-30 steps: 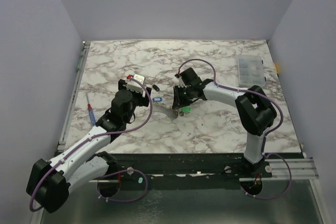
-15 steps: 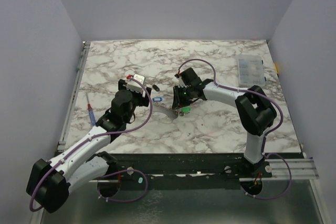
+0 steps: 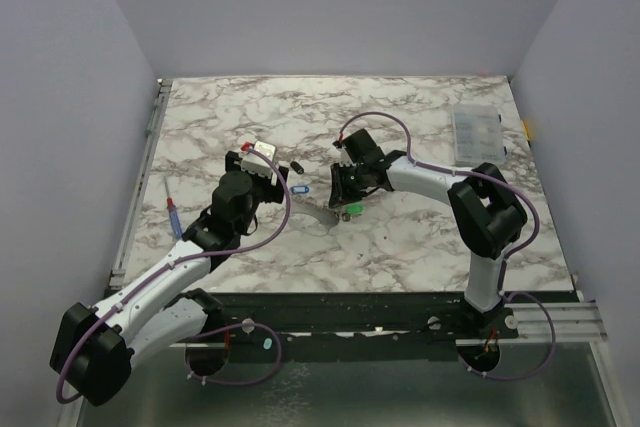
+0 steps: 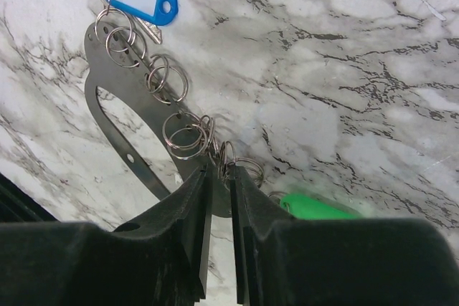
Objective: Put the keys on the keyring
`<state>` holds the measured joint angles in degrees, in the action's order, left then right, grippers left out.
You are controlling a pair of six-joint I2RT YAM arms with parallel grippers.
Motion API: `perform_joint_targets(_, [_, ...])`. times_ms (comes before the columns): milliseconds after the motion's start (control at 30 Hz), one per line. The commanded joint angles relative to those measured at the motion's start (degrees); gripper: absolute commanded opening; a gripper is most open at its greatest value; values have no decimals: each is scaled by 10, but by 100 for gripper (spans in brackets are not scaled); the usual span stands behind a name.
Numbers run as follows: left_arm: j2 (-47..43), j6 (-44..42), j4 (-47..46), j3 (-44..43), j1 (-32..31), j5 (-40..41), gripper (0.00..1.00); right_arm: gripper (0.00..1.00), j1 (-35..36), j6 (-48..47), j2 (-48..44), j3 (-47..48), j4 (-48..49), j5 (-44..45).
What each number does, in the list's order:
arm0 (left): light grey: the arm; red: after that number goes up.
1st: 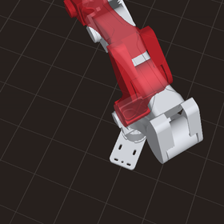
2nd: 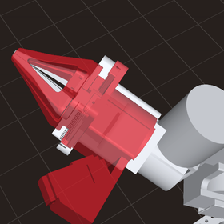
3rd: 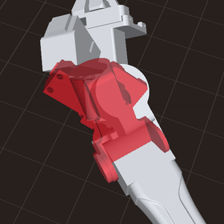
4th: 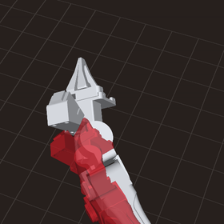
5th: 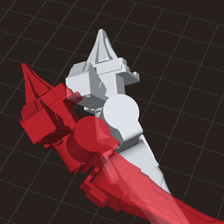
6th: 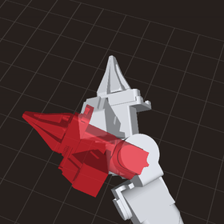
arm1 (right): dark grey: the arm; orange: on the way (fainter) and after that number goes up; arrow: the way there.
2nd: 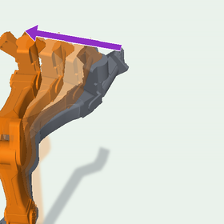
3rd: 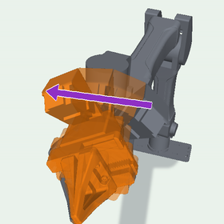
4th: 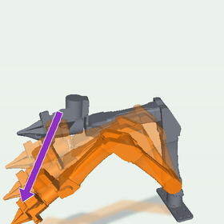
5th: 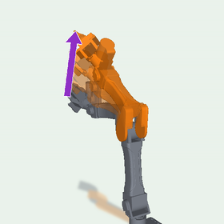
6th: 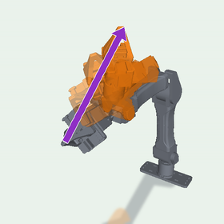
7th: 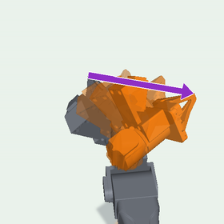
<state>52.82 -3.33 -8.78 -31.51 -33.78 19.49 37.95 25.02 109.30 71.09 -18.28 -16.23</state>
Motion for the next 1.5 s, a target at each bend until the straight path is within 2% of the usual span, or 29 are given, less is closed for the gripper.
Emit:
perform_joint_targets(0, [-6,-6,1,-16,-2,-13,83,23,7,-6,10,8,5,8])
perform_joint_targets(400, [-7,-6,0,-16,-1,-14,83,22,7,-7,19,9,11,3])
perform_joint_targets(667, [-7,-6,0,-16,-1,-14,83,1,8,-12,19,7,13,7])
perform_joint_targets(1100, [-10,-8,0,-16,-1,-19,83,1,8,-66,-33,7,-10,46])
perform_joint_targets(1467, [-27,-18,-9,-13,-2,-40,83,1,8,-96,-75,-12,11,53])
